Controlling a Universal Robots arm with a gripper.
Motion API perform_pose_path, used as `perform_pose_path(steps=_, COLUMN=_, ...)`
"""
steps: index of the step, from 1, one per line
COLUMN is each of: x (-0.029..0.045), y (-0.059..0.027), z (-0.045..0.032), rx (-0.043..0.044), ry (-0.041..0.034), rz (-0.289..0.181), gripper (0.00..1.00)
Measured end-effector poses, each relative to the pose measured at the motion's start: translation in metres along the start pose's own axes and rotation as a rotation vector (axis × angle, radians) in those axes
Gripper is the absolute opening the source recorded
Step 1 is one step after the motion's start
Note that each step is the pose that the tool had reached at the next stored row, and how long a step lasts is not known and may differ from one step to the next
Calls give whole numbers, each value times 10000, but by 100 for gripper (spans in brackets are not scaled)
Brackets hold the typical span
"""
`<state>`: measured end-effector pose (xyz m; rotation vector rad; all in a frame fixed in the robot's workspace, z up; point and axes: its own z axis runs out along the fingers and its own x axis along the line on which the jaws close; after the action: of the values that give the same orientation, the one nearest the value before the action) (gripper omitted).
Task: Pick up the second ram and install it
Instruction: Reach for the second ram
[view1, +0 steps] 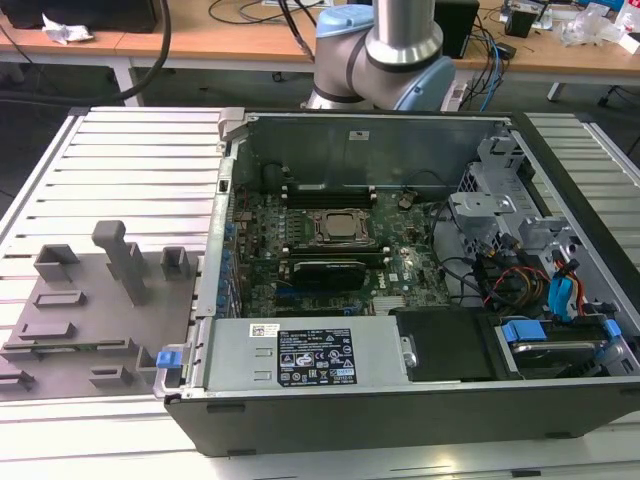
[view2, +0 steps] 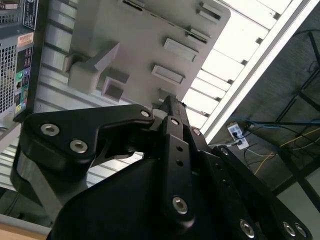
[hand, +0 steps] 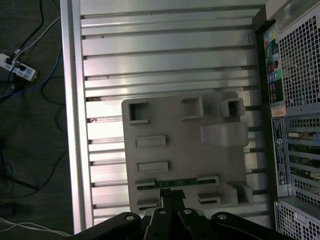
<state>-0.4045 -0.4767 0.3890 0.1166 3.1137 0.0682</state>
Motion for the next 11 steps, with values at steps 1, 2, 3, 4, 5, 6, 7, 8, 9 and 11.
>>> perform_pose_path(steps=1, x=-2, y=-28, z=0, rx=0, ry=0, rz=0, gripper=11)
perform_pose_path(steps=2, x=-5, y=-64, z=-2, rx=-1, ry=0, rz=1, gripper=11)
perform_pose_path(steps=3, x=-7, y=-97, z=-2, rx=-1, ry=0, rz=0, gripper=11)
perform_pose_path(steps=4, x=-11, y=-148, z=-3, rx=-1, ry=0, rz=0, gripper=11)
perform_pose_path(steps=5, x=-12, y=-163, z=-4, rx=0, ry=1, rz=-1, gripper=11)
perform_pose_path(steps=6, x=-12, y=-164, z=-4, rx=-1, ry=0, rz=1, gripper=11)
perform_pose_path(steps=7, x=-12, y=-164, z=-4, rx=-1, ry=-1, rz=1, gripper=11)
perform_pose_path(steps=8, x=-13, y=-165, z=-5, rx=0, ry=0, rz=0, gripper=11)
perform_pose_path(steps=9, x=-12, y=-165, z=-4, rx=0, ry=0, rz=1, gripper=11)
perform_pose_path(steps=11, x=-12, y=-166, z=-4, rx=0, ry=0, rz=0, gripper=11)
